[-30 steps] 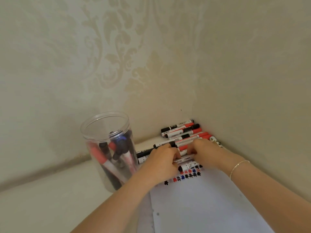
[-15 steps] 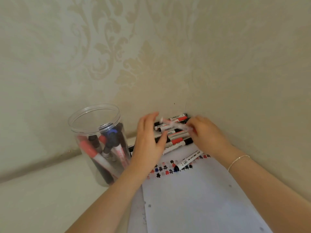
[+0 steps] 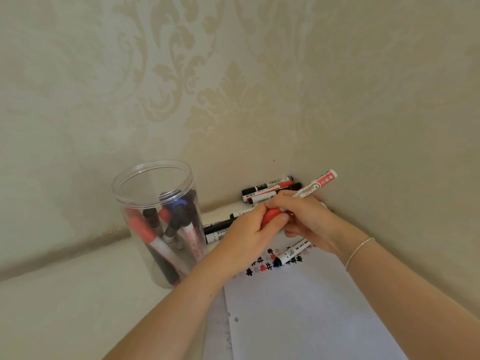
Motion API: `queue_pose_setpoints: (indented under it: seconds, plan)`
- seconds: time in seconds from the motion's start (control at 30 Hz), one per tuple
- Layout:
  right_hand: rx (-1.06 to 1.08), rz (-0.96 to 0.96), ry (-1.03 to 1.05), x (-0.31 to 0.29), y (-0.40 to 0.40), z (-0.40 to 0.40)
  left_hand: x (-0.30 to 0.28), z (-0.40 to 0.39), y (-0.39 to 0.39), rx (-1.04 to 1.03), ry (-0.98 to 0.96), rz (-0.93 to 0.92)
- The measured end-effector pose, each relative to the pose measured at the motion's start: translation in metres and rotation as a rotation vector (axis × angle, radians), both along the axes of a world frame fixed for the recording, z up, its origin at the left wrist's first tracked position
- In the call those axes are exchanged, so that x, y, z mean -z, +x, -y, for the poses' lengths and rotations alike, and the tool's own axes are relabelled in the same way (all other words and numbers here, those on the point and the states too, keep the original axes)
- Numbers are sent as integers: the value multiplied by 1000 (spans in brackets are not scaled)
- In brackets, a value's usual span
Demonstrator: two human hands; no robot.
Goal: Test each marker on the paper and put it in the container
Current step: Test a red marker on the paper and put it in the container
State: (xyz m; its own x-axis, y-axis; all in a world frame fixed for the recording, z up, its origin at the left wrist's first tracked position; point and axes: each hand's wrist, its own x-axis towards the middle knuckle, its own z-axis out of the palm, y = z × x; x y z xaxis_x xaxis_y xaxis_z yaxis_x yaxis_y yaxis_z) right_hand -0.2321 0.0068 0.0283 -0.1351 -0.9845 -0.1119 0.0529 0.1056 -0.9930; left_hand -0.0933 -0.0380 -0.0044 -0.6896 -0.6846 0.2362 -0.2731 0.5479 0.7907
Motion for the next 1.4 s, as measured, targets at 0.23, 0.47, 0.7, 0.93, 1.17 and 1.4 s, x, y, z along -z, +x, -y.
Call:
queue_pose_setpoints:
  seconds: [0.23, 0.47, 0.7, 0.93, 1.17, 1.4]
  plan:
    - [84, -113, -109, -6, 8, -2, -5, 2, 0, 24, 38, -42]
    - [22, -188, -229, -18, -2, -15, -22, -11, -2, 263, 394, -111]
    - [10, -38, -286, -26, -24, -21, -28, -11, 3, 444, 845, -180]
    - [372, 57, -183, -6, -53, -23, -2, -16, 2, 236, 13, 197]
    - [439, 182, -106, 36, -36, -28, 21, -1, -7, 108, -681, 387]
    - [679, -182, -46, 58, -33, -30, 37, 5, -8, 43, -668, 265]
